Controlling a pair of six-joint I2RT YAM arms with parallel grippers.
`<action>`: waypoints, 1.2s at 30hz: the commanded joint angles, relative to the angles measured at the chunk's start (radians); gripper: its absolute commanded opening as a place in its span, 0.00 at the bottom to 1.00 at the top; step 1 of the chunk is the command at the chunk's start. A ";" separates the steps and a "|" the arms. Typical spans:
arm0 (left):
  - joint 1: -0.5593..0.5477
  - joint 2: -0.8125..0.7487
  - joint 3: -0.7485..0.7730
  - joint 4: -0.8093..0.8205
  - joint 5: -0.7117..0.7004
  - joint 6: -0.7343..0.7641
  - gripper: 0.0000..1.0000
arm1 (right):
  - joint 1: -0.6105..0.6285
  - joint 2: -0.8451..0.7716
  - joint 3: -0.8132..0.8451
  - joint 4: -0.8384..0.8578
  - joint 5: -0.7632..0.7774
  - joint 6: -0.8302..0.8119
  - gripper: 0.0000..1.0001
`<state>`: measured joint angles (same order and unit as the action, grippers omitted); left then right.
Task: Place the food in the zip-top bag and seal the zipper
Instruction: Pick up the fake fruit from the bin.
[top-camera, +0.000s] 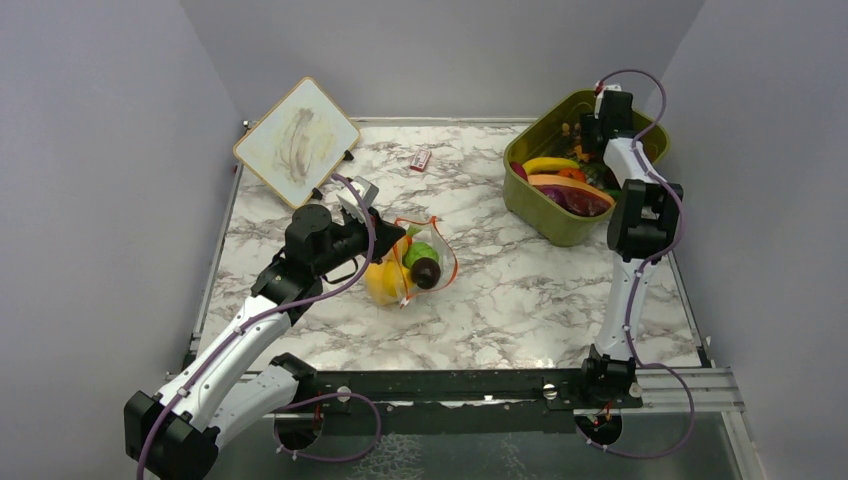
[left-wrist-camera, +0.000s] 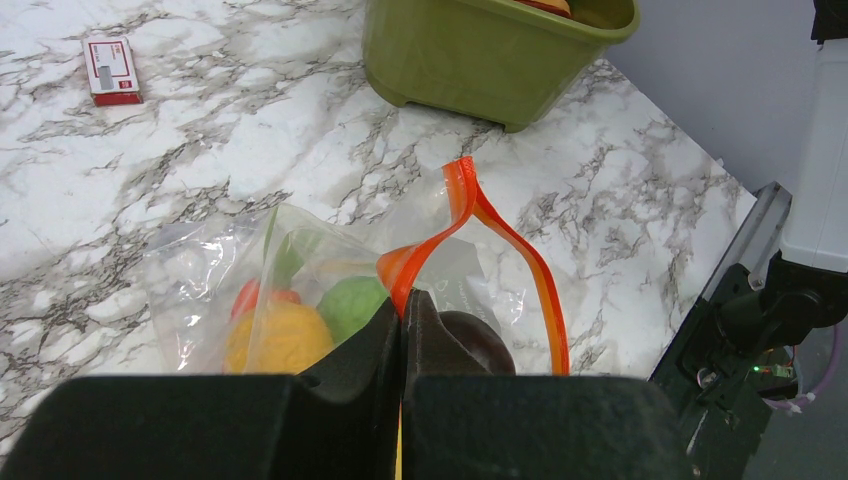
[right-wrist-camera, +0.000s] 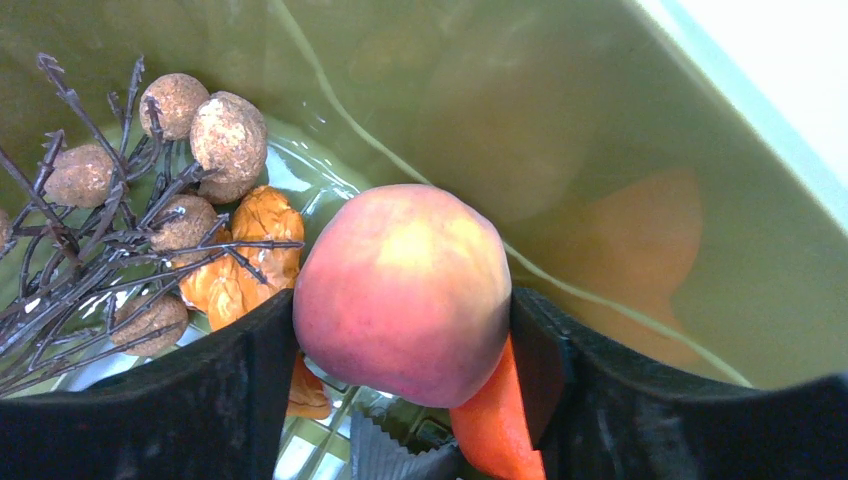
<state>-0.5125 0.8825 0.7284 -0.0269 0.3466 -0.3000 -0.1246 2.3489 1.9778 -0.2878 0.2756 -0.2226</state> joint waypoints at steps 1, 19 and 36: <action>0.000 -0.017 0.006 0.049 0.008 0.007 0.00 | -0.008 -0.004 0.021 0.009 -0.035 -0.007 0.63; 0.000 -0.035 0.006 0.048 -0.003 0.009 0.00 | -0.006 -0.259 -0.236 0.071 -0.072 0.111 0.49; 0.000 -0.036 0.002 0.054 -0.006 0.001 0.00 | 0.084 -0.608 -0.461 0.023 -0.166 0.215 0.48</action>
<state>-0.5125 0.8684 0.7284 -0.0303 0.3462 -0.3004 -0.0711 1.8427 1.5841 -0.2687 0.1761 -0.0639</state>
